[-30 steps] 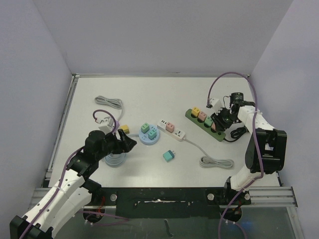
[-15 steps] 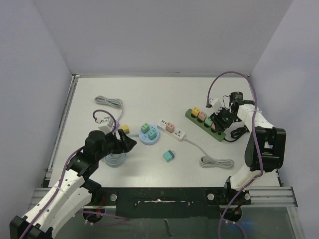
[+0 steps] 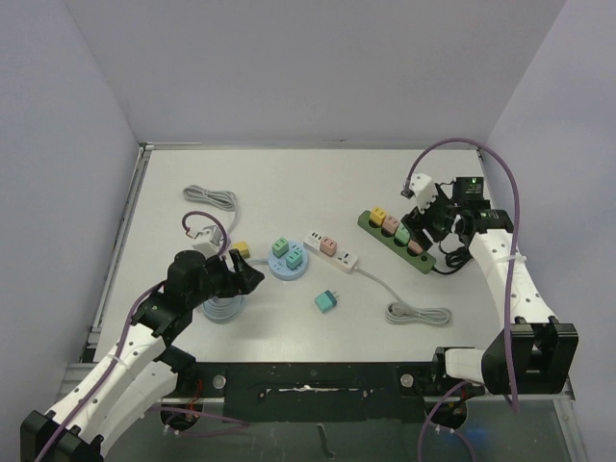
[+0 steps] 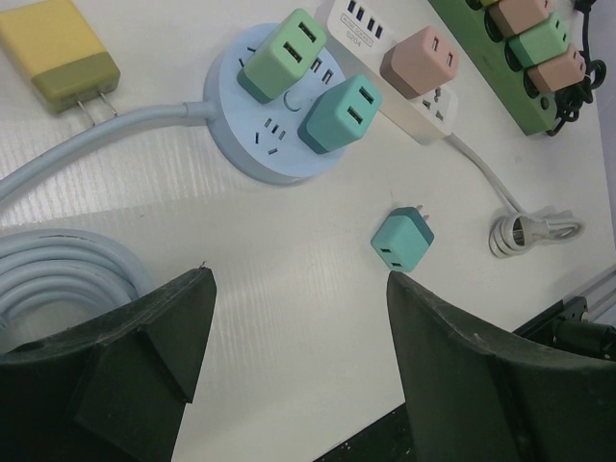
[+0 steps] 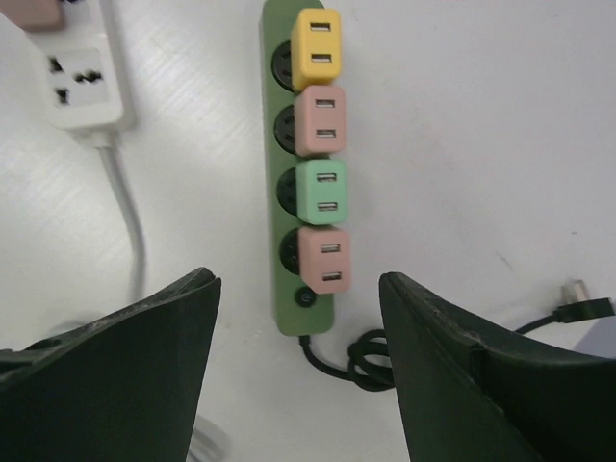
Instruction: Insert the plug
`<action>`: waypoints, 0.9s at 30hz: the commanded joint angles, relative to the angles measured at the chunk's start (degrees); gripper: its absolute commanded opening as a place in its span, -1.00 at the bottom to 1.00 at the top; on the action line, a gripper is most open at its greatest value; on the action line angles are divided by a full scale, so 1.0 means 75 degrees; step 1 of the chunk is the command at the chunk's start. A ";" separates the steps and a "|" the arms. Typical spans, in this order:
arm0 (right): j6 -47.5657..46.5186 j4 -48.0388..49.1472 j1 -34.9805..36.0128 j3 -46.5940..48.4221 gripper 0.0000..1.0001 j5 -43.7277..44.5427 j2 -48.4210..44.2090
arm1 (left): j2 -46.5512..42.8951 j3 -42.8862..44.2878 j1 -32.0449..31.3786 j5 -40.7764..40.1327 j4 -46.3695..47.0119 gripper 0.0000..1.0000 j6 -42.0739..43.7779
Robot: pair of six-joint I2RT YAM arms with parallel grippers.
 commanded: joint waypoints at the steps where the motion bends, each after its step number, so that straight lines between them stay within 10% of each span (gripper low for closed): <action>1: 0.3090 0.0978 0.0280 -0.0405 0.37 -0.0268 -0.0500 | 0.0058 0.0489 0.0047 -0.0241 0.0496 0.40 0.0173; 5: 0.4509 0.2596 0.1125 -0.1718 0.48 0.0348 -0.2052 | 0.0094 0.0547 0.0047 -0.0407 0.0691 0.40 0.0176; 8: 0.5448 0.3553 0.1375 -0.2550 0.99 0.1011 -0.3074 | 0.0103 0.0588 0.0047 -0.0589 0.0823 0.39 0.0203; 13: 0.7843 0.4148 0.1394 -0.3968 0.95 0.2772 -0.4528 | 0.0164 0.0740 0.0047 -0.0970 0.0809 0.39 0.0343; 27: 1.0374 0.2804 0.2390 -0.4249 0.95 0.2558 -0.3036 | 0.0176 0.0683 0.0047 -0.1198 0.0748 0.39 0.0344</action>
